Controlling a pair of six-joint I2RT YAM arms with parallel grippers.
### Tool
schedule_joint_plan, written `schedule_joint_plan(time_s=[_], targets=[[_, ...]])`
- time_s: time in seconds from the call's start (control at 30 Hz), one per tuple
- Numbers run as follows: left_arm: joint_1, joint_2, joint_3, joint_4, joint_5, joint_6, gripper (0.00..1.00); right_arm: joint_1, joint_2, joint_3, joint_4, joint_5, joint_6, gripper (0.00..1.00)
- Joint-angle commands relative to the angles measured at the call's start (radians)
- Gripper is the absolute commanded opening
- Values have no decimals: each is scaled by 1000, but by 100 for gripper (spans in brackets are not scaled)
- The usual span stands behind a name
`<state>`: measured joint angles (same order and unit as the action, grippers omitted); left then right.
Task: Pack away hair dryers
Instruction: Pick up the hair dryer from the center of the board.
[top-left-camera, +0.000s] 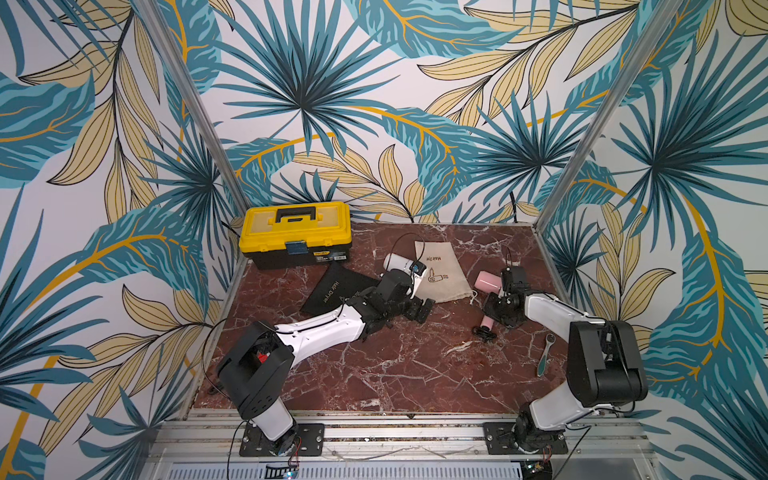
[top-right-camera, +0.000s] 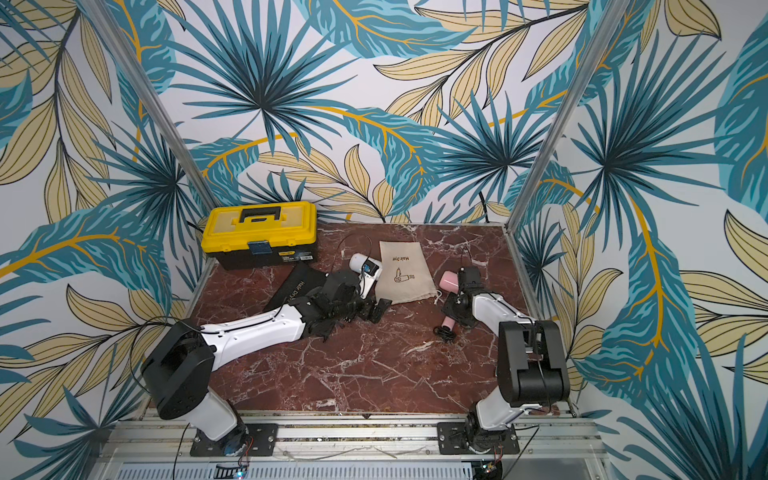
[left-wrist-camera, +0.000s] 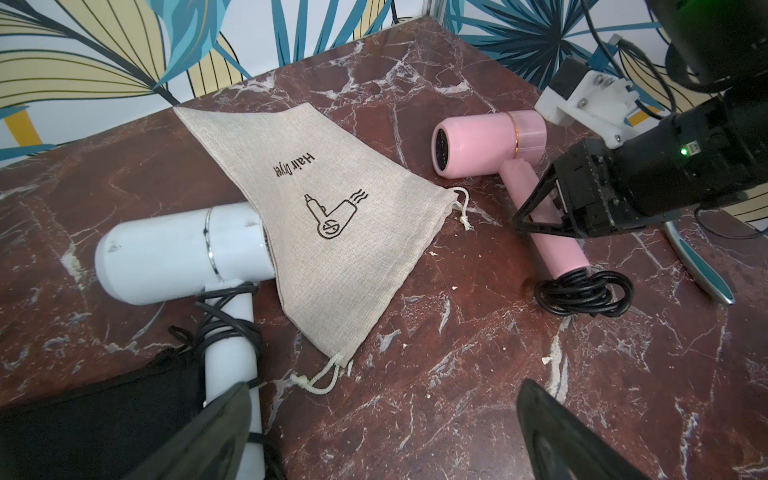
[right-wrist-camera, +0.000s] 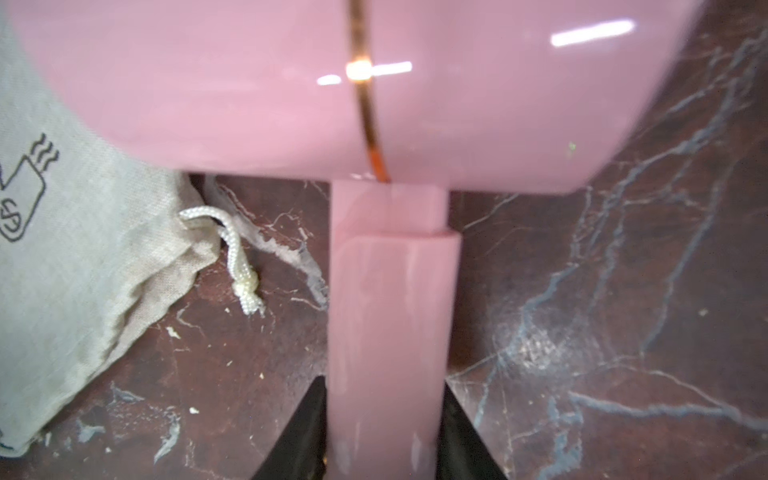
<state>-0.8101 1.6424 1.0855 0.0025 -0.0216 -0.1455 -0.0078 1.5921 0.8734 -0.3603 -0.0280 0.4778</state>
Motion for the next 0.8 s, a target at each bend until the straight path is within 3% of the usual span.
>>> schedule_joint_plan(time_s=[0.0,0.3,0.43,0.5,0.63,0.77], targets=[[-1,5,53,-5,-5,-1,100,-3,-41,-21,0,12,-41,25],[11,9,75,-5,-23,-31,100,-3,-268,-38,-94,31,-129,18],[102,8,113,-4,141,-119,100,30,-380,-26,-114,-67,-229,18],[167,19,148,-4,276,-147,100,110,-390,10,-161,-72,-305,18],[230,57,223,-20,494,-87,99,290,-320,90,-239,-13,-444,18],[294,82,291,-133,560,-8,100,365,-295,112,-226,13,-507,17]])
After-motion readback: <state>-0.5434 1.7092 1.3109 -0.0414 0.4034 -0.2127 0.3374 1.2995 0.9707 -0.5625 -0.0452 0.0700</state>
